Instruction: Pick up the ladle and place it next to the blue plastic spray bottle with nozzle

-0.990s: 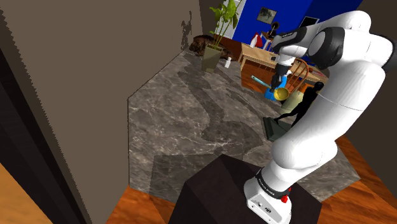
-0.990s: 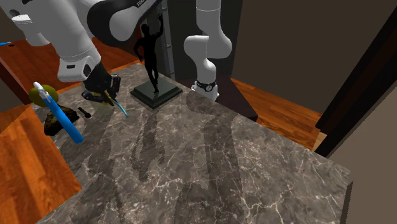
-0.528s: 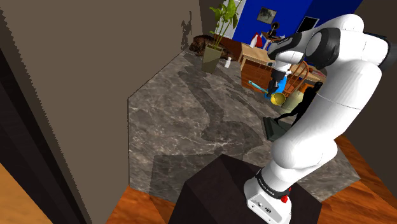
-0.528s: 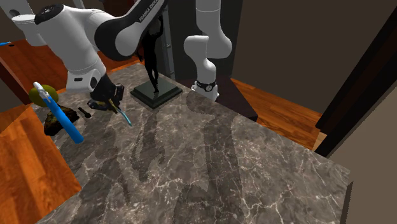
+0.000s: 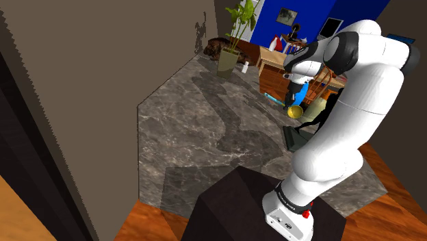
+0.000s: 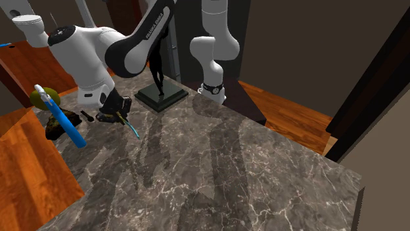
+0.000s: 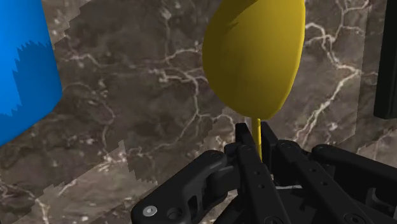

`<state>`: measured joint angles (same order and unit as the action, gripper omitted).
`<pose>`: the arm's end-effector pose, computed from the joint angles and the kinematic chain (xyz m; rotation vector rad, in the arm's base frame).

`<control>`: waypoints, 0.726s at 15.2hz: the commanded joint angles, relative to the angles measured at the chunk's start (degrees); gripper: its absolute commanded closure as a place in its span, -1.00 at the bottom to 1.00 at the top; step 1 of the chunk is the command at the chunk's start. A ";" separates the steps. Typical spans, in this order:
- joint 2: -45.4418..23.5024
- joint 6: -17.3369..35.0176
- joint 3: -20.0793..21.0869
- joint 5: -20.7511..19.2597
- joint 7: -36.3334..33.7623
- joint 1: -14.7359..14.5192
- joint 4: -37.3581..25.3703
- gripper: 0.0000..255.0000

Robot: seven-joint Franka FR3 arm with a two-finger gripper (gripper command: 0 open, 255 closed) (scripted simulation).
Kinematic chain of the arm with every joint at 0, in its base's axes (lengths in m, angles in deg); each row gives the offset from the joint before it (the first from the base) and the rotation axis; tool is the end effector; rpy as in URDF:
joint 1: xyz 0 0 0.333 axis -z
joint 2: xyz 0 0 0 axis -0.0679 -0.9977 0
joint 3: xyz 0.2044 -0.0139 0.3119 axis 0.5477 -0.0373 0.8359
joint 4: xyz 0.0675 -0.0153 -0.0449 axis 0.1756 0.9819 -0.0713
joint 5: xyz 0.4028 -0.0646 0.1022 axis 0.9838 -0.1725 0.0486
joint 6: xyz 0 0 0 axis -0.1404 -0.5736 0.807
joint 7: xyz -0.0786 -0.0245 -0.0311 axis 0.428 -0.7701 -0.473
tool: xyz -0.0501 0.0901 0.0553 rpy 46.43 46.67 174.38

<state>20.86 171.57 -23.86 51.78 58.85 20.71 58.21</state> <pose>0.3545 -0.4949 0.3984 -2.8724 -0.8793 0.1888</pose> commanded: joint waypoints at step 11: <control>-1.84 3.17 0.32 1.04 0.56 0.36 1.54 1.00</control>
<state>19.06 174.78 -23.51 52.84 59.41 21.03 59.72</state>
